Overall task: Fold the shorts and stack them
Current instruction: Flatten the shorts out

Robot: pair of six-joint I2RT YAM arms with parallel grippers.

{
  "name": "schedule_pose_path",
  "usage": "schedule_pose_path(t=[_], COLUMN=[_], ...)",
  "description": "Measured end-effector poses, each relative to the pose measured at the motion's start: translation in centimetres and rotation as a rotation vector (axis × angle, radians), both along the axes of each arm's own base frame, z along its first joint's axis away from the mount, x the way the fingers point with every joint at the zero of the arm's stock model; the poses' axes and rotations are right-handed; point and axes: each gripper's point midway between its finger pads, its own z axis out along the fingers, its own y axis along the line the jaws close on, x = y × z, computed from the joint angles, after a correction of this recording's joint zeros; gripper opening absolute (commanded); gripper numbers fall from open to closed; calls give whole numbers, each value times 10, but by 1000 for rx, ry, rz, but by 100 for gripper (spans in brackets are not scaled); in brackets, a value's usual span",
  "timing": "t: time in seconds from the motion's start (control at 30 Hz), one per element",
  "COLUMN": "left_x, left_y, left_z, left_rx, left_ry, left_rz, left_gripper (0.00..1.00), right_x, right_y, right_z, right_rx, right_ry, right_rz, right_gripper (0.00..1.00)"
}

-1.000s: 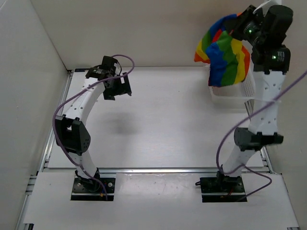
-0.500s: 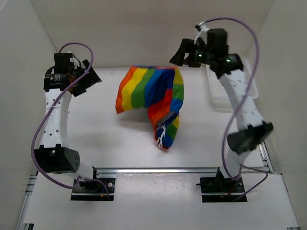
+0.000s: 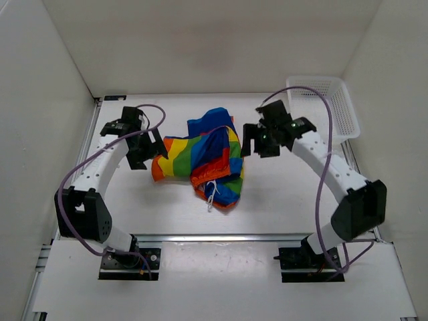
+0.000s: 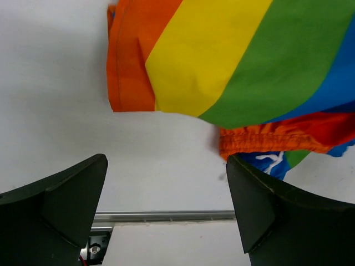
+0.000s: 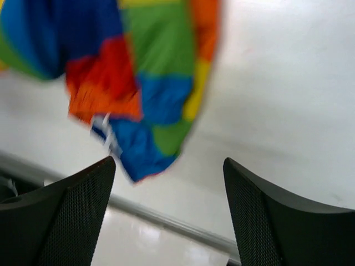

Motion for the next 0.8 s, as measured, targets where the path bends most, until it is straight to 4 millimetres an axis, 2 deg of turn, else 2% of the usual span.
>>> schedule_pose_path(t=[0.1,0.17,0.27,0.37,0.43,0.5,0.53,0.57,0.6,0.67,0.73,0.8], left_x=[-14,-21,-18,-8,-3,2,5,8,11,19,28,40], left_y=[-5,-6,-7,-8,-8,-9,-10,-11,-12,-15,-17,-19], left_z=[-24,-41,-59,-79,-93,-107,-112,-117,-120,-121,-114,-100], left_rx=[-10,-18,-16,-10,-6,-2,-2,-2,-4,-9,-16,-23], left_ry=[67,110,146,171,197,227,235,242,248,239,215,182], left_rz=[9,21,32,32,30,28,30,28,29,12,10,9], left_gripper=[100,100,100,100,98,75,62,42,10,10,10,10], right_x=[-46,-64,-60,-37,-20,-3,4,11,16,27,35,42], right_y=[28,42,46,48,51,52,53,54,54,58,62,63], right_z=[-4,-18,-39,-63,-76,-88,-94,-98,-100,-101,-97,-84], right_rx=[11,3,-24,-58,-73,-83,-87,-90,-89,-78,-66,-54], right_ry=[4,37,75,117,130,134,137,139,140,136,122,103], right_rz=[116,164,161,135,117,101,96,92,89,80,74,71], right_gripper=[85,88,89,88,83,71,62,34,20,0,0,0])
